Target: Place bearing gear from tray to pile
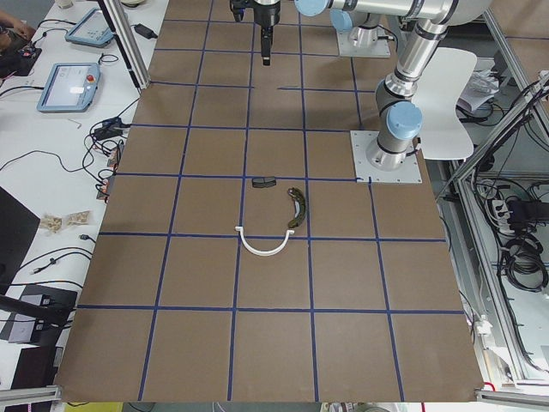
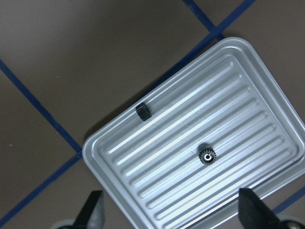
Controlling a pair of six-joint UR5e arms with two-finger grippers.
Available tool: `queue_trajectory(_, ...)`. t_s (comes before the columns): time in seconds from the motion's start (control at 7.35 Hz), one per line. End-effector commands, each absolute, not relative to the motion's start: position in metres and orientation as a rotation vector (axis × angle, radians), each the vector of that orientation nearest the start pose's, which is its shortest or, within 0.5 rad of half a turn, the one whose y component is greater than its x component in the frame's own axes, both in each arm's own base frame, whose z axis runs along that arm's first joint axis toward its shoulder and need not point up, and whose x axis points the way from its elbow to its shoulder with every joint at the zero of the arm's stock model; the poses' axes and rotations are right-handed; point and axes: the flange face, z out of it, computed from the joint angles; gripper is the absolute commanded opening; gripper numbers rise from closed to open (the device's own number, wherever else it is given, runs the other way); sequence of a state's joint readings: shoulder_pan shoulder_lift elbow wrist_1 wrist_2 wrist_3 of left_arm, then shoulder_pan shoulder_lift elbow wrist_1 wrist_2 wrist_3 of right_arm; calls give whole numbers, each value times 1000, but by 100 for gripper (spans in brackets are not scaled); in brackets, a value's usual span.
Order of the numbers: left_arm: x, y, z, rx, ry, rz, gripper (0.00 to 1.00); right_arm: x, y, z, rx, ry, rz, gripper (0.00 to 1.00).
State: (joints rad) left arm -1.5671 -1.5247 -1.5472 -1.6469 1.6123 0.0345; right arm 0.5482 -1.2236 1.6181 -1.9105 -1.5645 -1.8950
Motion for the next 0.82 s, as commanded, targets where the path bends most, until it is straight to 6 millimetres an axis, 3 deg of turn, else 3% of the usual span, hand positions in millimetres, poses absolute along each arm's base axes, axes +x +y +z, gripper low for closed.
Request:
queue_trajectory(0.0,-129,-471,514,52,3101,8,100,-486,-426,229,-1367,2767,-55,98)
queue_trajectory(0.14,-128,-471,514,48,3101,8,100,-488,-429,222,-1341,2793,-58,96)
queue_trajectory(0.27,-128,-471,514,48,3101,8,100,-487,-430,201,-1316,2772,-82,96)
queue_trajectory(0.68,-129,-471,514,43,3101,8,100,-490,-435,184,-1275,2808,-121,78)
